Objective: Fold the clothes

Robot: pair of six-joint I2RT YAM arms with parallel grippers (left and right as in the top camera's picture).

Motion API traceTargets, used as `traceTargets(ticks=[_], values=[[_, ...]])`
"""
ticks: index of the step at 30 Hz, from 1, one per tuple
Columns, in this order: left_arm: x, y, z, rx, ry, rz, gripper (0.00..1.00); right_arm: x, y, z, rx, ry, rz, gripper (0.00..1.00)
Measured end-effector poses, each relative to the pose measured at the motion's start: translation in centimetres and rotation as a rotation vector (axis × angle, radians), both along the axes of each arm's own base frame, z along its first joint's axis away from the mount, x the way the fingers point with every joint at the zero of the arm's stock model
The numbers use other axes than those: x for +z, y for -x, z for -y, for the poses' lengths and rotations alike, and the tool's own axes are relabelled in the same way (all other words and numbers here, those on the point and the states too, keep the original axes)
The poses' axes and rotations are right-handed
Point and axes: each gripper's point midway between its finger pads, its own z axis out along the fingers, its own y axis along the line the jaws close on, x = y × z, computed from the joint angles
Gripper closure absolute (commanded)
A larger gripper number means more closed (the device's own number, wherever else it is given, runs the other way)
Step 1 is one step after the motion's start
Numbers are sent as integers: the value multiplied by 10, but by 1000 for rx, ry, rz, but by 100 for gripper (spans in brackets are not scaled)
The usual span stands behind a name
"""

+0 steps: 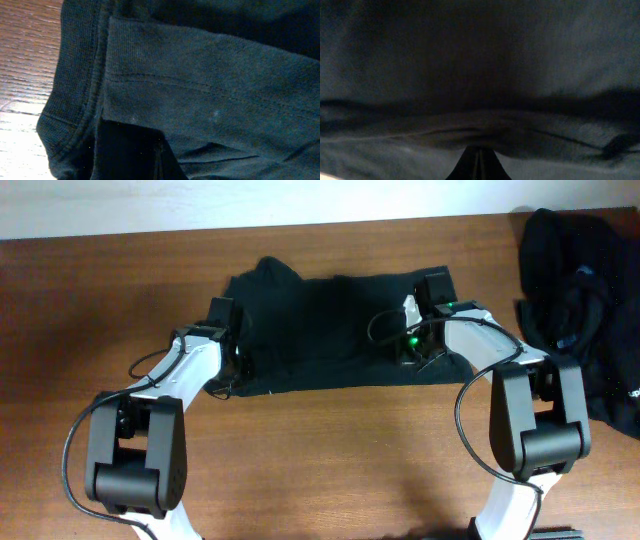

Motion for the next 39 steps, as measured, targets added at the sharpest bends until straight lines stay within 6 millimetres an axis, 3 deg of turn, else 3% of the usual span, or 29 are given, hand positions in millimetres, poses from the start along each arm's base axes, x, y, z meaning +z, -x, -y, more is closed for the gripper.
traceTargets(ticks=[11, 20, 23, 27, 32, 35, 39], values=[[0, 0, 0, 0, 0, 0, 100, 4, -23, -2, -1, -10, 98, 95], [4, -9, -1, -17, -12, 34, 99, 11, -35, -4, -1, -19, 142, 86], [17, -23, -2, -20, -23, 80, 99, 25, -39, -4, -2, -23, 132, 86], [63, -55, 3, -18, -11, 211, 94, 62, -45, -1, -10, -23, 110, 86], [112, -68, 11, -29, 37, 316, 91, 103, -23, 18, -48, 9, 22, 85], [113, -58, 16, -41, 70, 278, 90, 103, -5, 31, -78, 34, -47, 86], [107, -45, 25, -61, 108, 219, 90, 85, 11, 42, -109, 55, -117, 85]])
